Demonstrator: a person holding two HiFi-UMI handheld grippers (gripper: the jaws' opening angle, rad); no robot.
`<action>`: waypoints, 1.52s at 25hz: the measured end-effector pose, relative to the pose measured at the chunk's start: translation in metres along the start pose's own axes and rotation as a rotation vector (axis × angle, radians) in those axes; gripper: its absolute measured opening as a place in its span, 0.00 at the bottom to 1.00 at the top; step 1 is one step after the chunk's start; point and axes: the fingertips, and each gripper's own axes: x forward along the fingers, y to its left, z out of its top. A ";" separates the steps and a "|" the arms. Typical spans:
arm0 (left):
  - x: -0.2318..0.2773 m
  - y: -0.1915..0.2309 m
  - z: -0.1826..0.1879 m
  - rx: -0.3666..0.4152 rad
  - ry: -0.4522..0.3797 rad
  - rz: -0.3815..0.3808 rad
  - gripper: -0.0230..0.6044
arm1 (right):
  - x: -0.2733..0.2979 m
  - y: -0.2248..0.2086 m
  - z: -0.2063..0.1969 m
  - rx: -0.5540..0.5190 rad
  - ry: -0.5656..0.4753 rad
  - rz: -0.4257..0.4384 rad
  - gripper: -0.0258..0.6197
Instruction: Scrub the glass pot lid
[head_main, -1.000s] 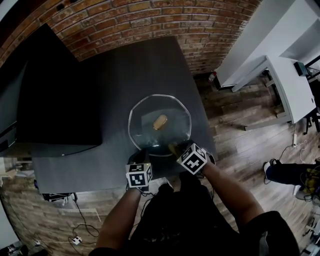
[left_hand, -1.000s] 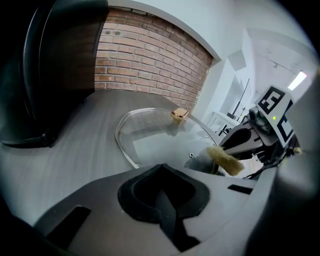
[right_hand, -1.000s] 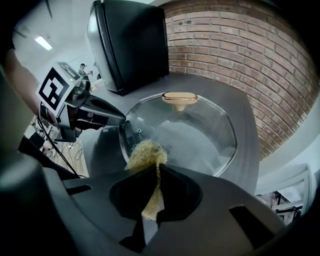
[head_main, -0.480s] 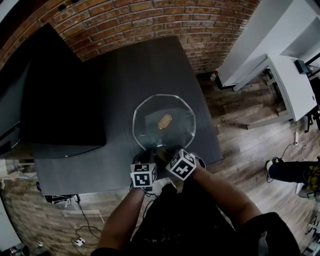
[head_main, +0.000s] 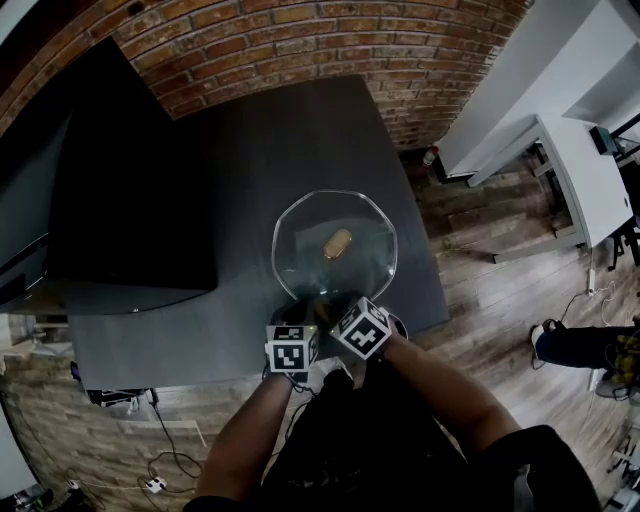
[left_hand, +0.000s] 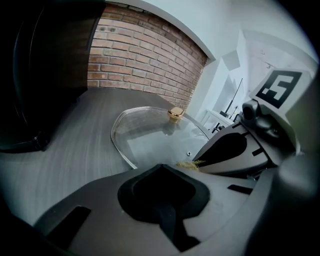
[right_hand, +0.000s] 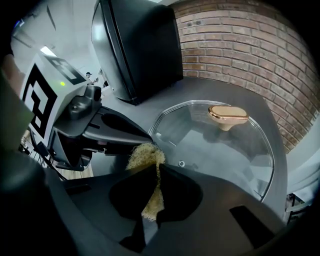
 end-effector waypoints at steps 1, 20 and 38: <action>0.000 0.000 0.000 -0.006 0.004 -0.010 0.09 | 0.000 0.000 0.000 0.006 -0.003 -0.005 0.08; -0.058 0.013 0.068 0.000 -0.238 -0.003 0.09 | -0.074 -0.038 0.044 0.251 -0.386 -0.102 0.08; -0.176 -0.091 0.148 0.168 -0.626 0.129 0.09 | -0.270 -0.068 0.074 0.014 -0.798 -0.263 0.08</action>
